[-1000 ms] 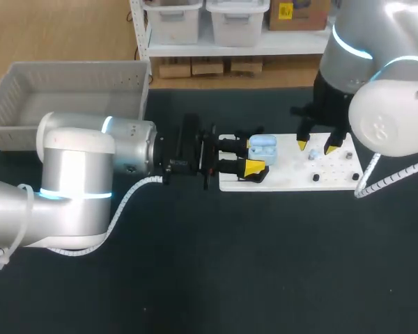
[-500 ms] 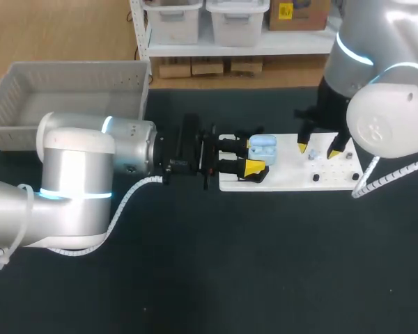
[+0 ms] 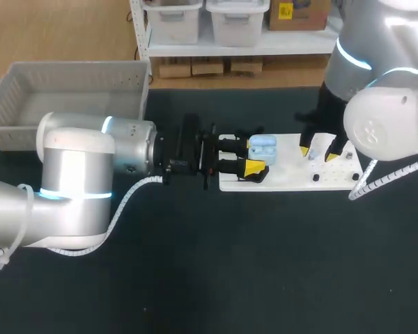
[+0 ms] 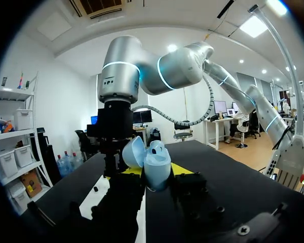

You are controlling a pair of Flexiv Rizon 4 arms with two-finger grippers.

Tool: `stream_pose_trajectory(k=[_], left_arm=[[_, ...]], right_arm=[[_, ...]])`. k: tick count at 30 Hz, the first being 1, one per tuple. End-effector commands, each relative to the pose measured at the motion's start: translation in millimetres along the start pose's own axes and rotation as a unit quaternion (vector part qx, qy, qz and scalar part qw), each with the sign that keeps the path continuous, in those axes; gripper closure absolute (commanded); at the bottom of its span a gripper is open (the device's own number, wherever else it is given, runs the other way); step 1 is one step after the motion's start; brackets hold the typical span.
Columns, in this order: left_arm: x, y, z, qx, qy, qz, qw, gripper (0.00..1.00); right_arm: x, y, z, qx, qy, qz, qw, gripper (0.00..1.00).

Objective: Pick up each earbud case from the left stands, insert the matching earbuds, close the lid, and place the case in the box.

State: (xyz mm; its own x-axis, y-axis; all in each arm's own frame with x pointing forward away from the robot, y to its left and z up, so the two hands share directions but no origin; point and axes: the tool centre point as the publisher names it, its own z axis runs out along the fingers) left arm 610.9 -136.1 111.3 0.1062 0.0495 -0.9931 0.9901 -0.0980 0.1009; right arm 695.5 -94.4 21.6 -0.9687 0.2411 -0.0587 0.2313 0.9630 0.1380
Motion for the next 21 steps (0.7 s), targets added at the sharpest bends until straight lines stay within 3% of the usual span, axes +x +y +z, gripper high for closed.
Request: stream_pose_trajectory(k=[1,13,21], left_arm=[[0.7,-1.8,0.2,-0.003,-0.001,0.002,1.000,1.00],[0.7,-1.8,0.2,-0.003,-0.001,0.002,1.000,1.00],[0.7,-1.8,0.2,-0.003,-0.001,0.002,1.000,1.00]], right_arm=[[-2.2,1.5,3.0,0.003,0.000,0.000,1.000,0.54],[-4.6,2.2,8.7,0.024,-0.011,0.016,1.000,0.55],[-5.2,3.0,6.8,0.011,-0.010,0.023,1.000,0.52]])
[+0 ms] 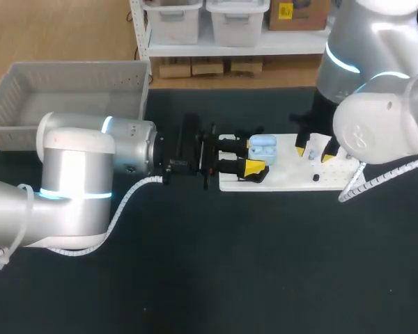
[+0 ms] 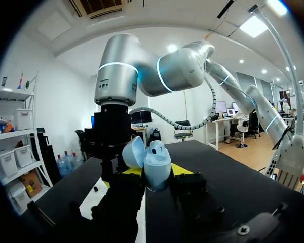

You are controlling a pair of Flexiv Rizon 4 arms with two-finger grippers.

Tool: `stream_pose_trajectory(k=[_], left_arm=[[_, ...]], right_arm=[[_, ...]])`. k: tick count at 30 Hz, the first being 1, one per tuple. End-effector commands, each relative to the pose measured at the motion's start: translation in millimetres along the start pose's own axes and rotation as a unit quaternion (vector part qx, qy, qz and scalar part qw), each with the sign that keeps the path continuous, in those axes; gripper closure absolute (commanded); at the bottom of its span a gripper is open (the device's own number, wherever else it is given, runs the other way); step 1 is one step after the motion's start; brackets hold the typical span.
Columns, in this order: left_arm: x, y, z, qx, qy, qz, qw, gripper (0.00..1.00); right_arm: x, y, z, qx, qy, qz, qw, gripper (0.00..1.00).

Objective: Pick up each earbud case from the left stands, insert the matching earbuds, close the lid, and place the case in the box.

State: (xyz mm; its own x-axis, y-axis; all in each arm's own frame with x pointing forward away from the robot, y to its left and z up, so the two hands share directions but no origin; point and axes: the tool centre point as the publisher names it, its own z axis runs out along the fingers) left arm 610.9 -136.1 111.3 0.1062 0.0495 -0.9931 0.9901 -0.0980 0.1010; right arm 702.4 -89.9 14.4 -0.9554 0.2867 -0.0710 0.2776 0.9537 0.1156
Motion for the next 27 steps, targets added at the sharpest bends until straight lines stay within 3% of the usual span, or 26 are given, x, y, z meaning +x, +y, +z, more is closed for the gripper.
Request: stream_pose_trajectory(k=[1,10,24,27], left_arm=[[0.7,-1.8,0.2,-0.003,-0.001,0.002,1.000,1.00],[0.7,-1.8,0.2,-0.003,-0.001,0.002,1.000,1.00],[0.7,-1.8,0.2,-0.003,-0.001,0.002,1.000,1.00],[0.7,-1.8,0.2,-0.003,-0.001,0.002,1.000,1.00]], right_arm=[[-0.7,-2.3,-1.3,-0.001,-0.001,0.003,1.000,0.52],[-5.7,1.1,0.8,-0.002,-0.004,0.035,0.999,0.56],[-6.7,0.8,3.6,0.012,-0.013,0.037,0.999,0.58],[-6.2,0.2,3.5,0.011,-0.014,0.038,0.999,0.63]])
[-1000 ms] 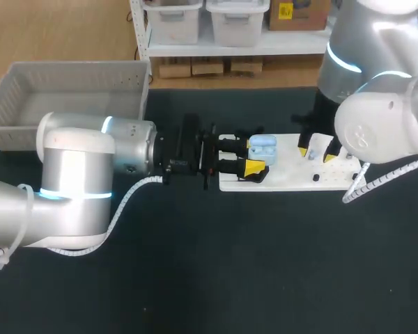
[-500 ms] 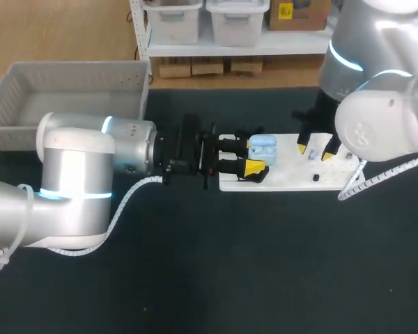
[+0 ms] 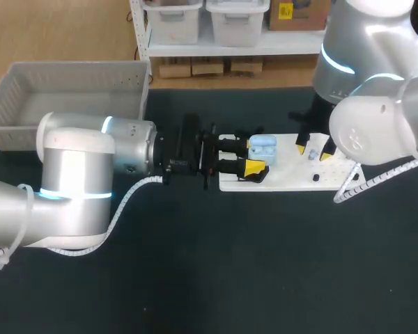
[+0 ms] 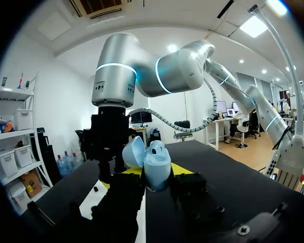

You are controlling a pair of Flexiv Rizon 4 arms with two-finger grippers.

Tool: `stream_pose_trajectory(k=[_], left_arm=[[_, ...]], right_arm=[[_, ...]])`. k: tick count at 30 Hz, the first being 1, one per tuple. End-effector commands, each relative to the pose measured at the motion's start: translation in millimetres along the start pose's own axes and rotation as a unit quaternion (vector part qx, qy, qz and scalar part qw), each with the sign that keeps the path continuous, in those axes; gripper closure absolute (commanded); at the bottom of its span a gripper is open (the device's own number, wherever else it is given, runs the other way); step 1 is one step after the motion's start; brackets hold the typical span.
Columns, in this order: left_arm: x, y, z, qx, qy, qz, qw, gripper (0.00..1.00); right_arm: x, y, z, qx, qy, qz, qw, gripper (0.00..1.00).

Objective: Pick up each earbud case from the left stands, insert the matching earbuds, close the lid, and place the case in the box.

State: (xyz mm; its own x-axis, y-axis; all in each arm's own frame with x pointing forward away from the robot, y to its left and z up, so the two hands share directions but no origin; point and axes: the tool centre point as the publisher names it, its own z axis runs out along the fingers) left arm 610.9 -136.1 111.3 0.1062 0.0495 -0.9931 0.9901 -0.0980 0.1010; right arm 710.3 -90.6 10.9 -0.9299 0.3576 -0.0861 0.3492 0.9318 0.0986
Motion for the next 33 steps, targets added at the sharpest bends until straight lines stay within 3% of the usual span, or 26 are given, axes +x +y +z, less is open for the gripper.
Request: stream_pose_trajectory(k=[1,15,18,25,33], left_arm=[[0.7,-1.8,0.2,-0.003,-0.001,0.002,1.000,1.00],[0.7,-1.8,0.2,-0.003,-0.001,0.002,1.000,1.00],[0.7,-1.8,0.2,-0.003,-0.001,0.002,1.000,1.00],[0.7,-1.8,0.2,-0.003,-0.001,0.002,1.000,1.00],[0.7,-1.8,0.2,-0.003,-0.001,0.002,1.000,1.00]], right_arm=[[1.3,-1.3,-0.8,-0.001,-0.002,0.002,1.000,0.65],[0.8,-1.5,-0.9,-0.003,-0.002,0.004,1.000,0.69],[0.7,-1.3,-0.8,-0.002,-0.002,0.004,1.000,0.75],[0.8,-1.2,-1.0,-0.003,-0.003,0.004,1.000,0.99],[0.9,-1.2,-1.5,-0.004,-0.002,0.003,1.000,1.00]])
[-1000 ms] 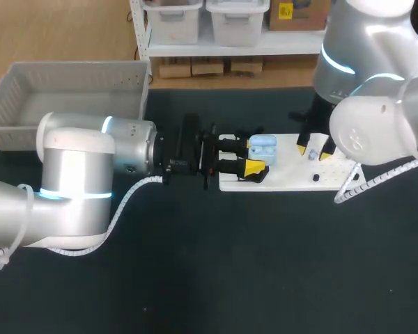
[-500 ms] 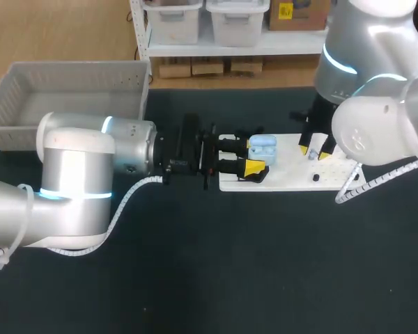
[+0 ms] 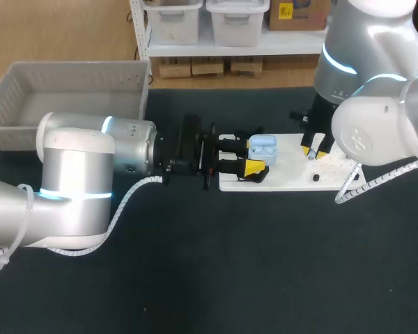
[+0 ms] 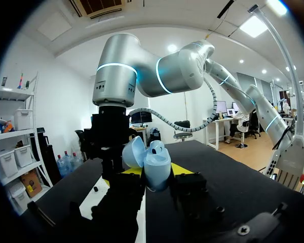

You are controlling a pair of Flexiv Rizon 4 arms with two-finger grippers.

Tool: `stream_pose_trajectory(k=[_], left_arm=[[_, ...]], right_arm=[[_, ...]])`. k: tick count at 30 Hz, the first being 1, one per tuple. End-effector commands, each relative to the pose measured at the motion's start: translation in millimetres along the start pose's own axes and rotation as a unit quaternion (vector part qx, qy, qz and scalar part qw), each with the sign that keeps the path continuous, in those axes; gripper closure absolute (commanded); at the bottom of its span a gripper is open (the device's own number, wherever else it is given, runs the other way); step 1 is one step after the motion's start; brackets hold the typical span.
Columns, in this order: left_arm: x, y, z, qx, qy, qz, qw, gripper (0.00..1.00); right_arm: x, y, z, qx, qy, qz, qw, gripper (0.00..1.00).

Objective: Pick up each earbud case from the left stands, insert the matching earbuds, close the lid, and place the case in the box.

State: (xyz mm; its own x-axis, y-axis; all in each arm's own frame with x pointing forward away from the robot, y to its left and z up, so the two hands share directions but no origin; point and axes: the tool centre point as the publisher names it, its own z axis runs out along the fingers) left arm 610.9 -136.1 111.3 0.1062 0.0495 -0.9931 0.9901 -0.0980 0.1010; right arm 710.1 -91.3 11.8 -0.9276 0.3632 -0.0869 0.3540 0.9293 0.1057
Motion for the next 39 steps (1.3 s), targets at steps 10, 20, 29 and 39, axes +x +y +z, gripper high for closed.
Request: stream_pose_trajectory(k=[10,20,29,39], left_arm=[[0.7,-1.8,0.2,-0.003,-0.001,0.002,1.000,1.00],[0.7,-1.8,0.2,-0.003,-0.001,0.002,1.000,1.00],[0.7,-1.8,0.2,-0.003,-0.001,0.002,1.000,1.00],[0.7,-1.8,0.2,-0.003,-0.001,0.002,1.000,1.00]], right_arm=[[1.7,0.1,-15.3,-0.019,0.015,0.003,1.000,1.00],[7.9,-1.3,-54.8,-0.039,0.021,0.006,0.999,1.00],[24.6,-4.9,-128.9,-0.043,0.031,-0.013,0.999,1.00],[67.5,6.8,-211.8,-0.040,0.043,-0.093,0.994,1.00]])
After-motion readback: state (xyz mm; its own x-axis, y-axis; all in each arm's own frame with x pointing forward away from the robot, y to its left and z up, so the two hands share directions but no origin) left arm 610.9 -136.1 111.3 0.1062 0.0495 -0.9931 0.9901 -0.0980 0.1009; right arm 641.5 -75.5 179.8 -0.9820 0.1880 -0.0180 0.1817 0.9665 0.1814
